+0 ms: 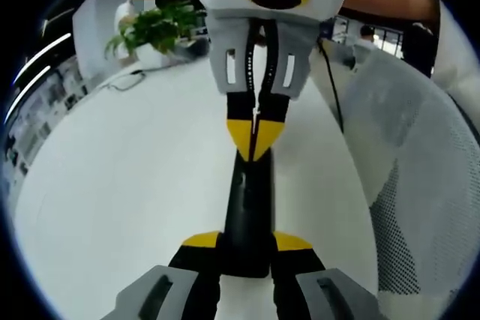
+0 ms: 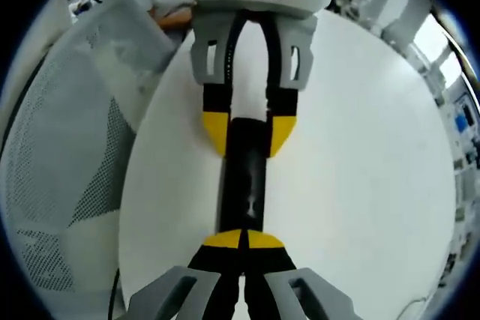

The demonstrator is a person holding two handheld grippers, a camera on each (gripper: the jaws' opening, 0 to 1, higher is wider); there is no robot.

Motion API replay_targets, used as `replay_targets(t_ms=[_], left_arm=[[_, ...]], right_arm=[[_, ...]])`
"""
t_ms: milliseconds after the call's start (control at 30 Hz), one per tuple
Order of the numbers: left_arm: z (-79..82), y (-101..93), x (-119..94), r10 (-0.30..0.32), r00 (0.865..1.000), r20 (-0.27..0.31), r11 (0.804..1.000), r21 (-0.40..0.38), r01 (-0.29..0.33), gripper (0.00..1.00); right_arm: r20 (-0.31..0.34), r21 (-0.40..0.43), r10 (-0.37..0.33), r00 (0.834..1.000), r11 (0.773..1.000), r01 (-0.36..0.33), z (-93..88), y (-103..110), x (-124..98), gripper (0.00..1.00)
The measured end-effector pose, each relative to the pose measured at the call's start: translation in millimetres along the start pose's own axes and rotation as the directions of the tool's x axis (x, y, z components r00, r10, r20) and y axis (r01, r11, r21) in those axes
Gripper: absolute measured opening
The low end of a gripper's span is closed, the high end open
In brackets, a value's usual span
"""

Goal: Press the specified remote control buttons in sequence, fully releasing each button before pressing the next.

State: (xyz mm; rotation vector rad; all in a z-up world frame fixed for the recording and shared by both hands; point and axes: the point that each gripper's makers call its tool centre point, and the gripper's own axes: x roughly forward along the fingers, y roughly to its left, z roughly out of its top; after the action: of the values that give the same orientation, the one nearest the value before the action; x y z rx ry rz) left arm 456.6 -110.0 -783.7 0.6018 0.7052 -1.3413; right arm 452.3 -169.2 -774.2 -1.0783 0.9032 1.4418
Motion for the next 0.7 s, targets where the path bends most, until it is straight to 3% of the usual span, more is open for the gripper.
replay_targets(t_ms=[700], left_arm=[[-0.8,1.4,0,-0.001,1.0,0.001,1.0,0.0,0.001,0.24]], right_arm=[[0.058,0.009,-0.033,0.998,0.999,0.032,17.6,-13,-15,0.0]])
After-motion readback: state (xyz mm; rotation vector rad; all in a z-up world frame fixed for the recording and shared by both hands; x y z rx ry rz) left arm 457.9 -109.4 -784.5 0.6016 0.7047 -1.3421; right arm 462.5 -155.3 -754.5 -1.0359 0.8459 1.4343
